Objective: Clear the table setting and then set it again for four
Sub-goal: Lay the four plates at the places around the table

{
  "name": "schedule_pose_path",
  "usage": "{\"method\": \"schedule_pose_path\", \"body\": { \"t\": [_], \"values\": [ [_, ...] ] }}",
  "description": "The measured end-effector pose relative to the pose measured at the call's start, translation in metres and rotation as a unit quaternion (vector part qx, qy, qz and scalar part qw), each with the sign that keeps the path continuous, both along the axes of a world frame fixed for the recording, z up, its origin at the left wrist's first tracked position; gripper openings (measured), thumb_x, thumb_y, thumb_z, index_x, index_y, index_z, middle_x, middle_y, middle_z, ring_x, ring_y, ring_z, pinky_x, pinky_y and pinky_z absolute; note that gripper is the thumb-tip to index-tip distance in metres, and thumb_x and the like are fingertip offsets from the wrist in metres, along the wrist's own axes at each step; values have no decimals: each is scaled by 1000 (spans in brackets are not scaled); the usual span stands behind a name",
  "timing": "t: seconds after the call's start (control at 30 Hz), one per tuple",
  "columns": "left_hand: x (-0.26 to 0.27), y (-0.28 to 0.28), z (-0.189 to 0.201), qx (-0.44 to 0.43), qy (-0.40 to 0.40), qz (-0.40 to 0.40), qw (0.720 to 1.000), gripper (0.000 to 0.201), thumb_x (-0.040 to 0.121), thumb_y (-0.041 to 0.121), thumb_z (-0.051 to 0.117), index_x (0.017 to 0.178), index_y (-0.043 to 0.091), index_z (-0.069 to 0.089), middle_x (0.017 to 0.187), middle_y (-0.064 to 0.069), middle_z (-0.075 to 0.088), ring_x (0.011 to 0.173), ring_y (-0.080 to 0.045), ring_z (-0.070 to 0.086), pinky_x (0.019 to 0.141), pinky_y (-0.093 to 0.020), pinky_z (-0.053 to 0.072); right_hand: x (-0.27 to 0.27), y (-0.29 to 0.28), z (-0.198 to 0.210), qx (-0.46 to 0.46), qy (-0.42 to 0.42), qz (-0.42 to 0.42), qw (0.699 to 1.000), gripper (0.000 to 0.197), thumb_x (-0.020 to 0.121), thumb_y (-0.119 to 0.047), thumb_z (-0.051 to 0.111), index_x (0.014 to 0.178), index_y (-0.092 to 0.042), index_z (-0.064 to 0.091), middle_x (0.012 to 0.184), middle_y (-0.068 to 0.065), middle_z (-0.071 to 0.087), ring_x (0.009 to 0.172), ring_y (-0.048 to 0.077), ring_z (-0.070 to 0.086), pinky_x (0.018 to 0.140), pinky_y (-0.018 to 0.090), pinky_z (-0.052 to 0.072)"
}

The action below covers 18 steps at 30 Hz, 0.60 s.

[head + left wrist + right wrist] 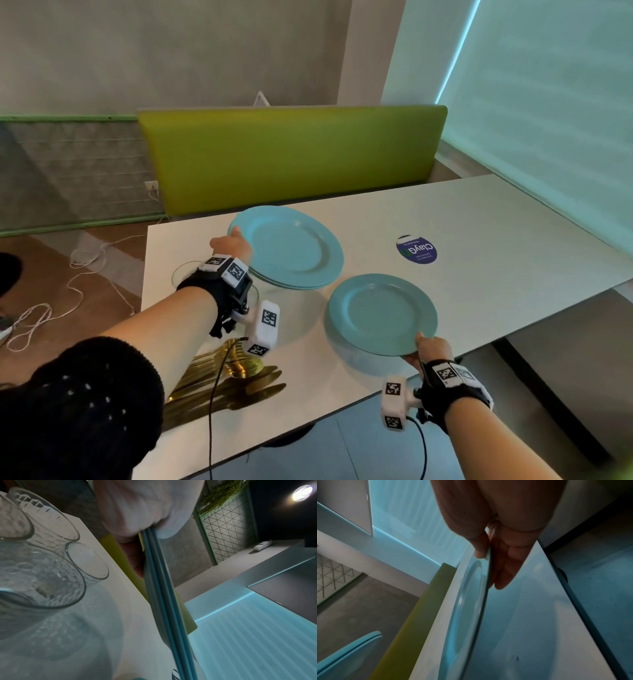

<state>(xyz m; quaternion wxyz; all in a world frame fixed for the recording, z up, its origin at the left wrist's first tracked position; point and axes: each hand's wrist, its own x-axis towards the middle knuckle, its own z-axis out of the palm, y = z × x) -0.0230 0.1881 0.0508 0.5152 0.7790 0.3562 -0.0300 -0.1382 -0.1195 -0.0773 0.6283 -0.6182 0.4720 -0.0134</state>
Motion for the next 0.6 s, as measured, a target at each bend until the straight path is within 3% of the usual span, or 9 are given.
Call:
{"method": "schedule_pose_path", "body": {
  "t": [0.07,0.13,0.2,0.3,0.33,0.37,0.43,0.53,0.6],
  "values": [
    [2,3,-3,-8,-17,-9,1000,59,101,39,30,139,-5,26,145,-26,37,132,-38,40,105,-40,32,-4,9,-1,21,-5,-17,1000,17,93,-3,49,79,6,49,73,20,55,85,41,57,88,58,48],
    [0,8,-5,-14,-22,-20,999,58,101,39,31,139,-5,26,145,-25,37,133,-38,39,105,-40,32,-7,13,-4,24,1,-22,999,20,94,-1,49,74,2,46,72,19,54,84,40,56,90,59,47],
    [2,13,-6,-12,-24,-26,999,59,101,39,31,139,-5,26,145,-25,38,132,-38,40,106,-41,32,-11,19,-6,22,6,-19,1000,10,92,-2,51,86,7,52,78,23,60,83,41,59,89,60,48],
    [2,15,-5,-19,-23,-26,999,59,100,40,30,139,-4,26,145,-25,38,132,-38,40,106,-41,32,-15,20,-16,17,15,-28,999,24,90,-6,55,106,12,54,73,20,59,85,41,61,90,59,49],
    [2,16,-6,-20,-23,-26,999,59,100,40,30,139,-4,26,145,-25,37,132,-38,40,106,-41,32,-17,22,-16,24,20,-27,999,27,91,-7,55,108,13,53,78,22,61,87,40,61,89,56,50],
    [2,16,-6,-20,-22,-30,999,60,100,40,30,140,-4,26,145,-25,37,132,-38,40,106,-41,32,-18,22,-17,36,24,-24,999,33,92,-7,54,116,14,50,92,25,63,87,39,61,85,51,54],
    [2,16,-7,-22,-21,-35,999,60,101,40,30,140,-4,25,146,-25,37,132,-38,40,106,-41,32,-19,23,-20,62,29,-28,997,40,95,-8,51,129,11,43,119,29,57,75,33,58,65,39,59],
    [2,14,-9,-16,-17,-42,999,60,100,41,29,140,-4,25,146,-25,36,133,-38,39,107,-41,31,-20,26,-25,49,68,-25,996,41,93,-9,57,127,10,45,119,34,56,61,33,56,34,31,52],
    [2,13,-10,-13,-18,-46,999,60,100,41,29,140,-4,26,146,-24,37,133,-38,39,107,-42,30,-21,29,-27,43,78,-8,996,42,91,-9,60,125,10,47,117,34,57,63,34,58,31,30,50]
  ]
}}
